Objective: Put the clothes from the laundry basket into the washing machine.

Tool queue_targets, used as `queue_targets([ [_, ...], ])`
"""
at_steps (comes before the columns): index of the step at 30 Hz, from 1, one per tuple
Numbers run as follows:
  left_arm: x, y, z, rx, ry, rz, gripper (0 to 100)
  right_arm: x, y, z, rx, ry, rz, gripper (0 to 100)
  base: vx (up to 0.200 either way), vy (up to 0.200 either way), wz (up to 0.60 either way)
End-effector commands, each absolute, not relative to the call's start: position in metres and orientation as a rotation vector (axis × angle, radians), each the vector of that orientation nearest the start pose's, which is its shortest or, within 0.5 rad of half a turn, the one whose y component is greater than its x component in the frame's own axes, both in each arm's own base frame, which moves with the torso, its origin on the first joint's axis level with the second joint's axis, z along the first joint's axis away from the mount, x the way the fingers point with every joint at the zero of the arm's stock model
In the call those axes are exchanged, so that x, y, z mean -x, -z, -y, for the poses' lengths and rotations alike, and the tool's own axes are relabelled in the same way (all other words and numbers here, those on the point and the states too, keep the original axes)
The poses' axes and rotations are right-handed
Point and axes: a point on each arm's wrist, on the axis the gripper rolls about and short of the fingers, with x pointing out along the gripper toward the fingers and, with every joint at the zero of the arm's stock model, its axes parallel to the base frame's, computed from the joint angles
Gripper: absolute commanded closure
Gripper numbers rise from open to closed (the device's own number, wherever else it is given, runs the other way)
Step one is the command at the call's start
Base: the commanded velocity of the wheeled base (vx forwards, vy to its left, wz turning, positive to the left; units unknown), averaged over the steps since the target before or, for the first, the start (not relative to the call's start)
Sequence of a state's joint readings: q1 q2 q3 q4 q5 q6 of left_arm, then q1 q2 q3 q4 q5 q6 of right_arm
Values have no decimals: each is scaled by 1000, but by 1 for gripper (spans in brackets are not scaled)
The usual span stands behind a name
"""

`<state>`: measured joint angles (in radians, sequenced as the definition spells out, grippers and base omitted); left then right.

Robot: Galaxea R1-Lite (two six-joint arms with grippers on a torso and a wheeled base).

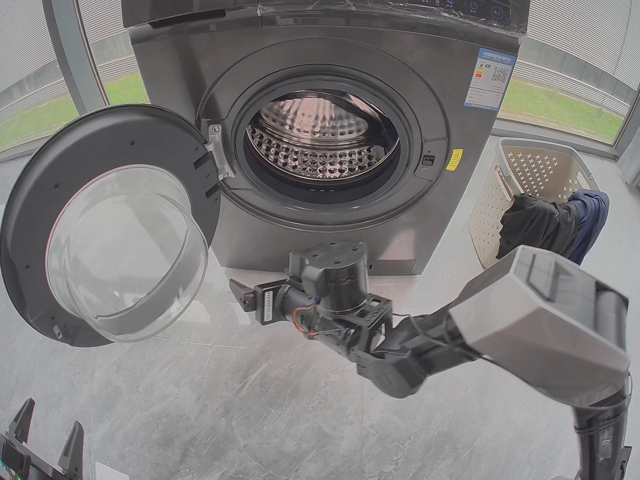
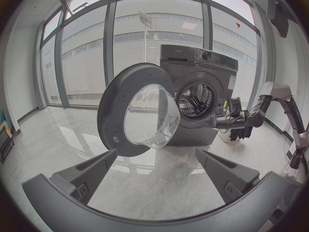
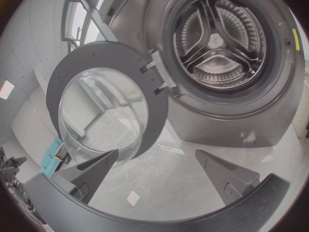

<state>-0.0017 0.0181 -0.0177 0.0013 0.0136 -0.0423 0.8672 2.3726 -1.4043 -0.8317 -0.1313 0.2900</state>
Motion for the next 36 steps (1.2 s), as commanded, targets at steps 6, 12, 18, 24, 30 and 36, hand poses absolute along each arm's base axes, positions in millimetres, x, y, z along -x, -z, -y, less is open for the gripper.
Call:
queue_targets([
  [6, 23, -76, 0, 43, -12, -4, 0, -236, -183, -168, -135, -497, -180, 0, 0, 0, 0],
  [12, 23, -76, 0, 43, -12, -4, 0, -175, -191, -100, -159, -397, -123, 0, 0, 0, 0],
  [18, 23, -76, 0, 43, -12, -3, 0, -134, -187, -48, -124, -238, -32, 0, 0, 0, 0],
  [24, 23, -76, 0, 43, -12, -4, 0, -86, -158, -18, -127, -120, 2, 0, 0, 0, 0],
  [30, 22, -75, 0, 44, -12, -6, 0, -48, -141, -4, -160, -42, 50, 0, 0, 0, 0],
  [36, 22, -75, 0, 44, -12, -6, 0, -10, -117, -1, -110, -66, 26, 0, 0, 0, 0],
])
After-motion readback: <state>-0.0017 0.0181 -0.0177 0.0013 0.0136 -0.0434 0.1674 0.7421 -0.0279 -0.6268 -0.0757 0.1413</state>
